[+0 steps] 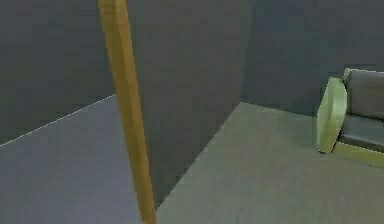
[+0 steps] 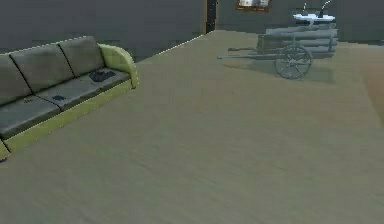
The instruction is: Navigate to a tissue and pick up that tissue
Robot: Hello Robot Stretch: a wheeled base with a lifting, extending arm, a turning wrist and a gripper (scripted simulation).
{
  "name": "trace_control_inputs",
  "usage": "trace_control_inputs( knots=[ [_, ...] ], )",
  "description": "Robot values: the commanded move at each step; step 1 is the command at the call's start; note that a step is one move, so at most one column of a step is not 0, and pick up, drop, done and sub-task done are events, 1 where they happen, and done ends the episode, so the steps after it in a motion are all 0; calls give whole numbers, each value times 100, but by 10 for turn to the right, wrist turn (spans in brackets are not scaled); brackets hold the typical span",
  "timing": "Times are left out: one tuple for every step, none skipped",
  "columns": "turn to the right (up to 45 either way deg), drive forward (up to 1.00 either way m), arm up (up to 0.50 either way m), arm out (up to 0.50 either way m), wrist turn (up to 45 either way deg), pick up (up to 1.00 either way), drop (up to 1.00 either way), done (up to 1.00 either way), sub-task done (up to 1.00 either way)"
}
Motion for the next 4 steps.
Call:
trace_control_inputs(
  knots=[
    [-150, 0, 0, 0, 0, 0, 0, 0, 0],
    [0, 25, 0, 0, 0, 0, 0, 0, 0],
    [-210, 0, 0, 0, 0, 0, 0, 0, 0],
    [-30, 0, 0, 0, 0, 0, 0, 0, 0]
  ],
)
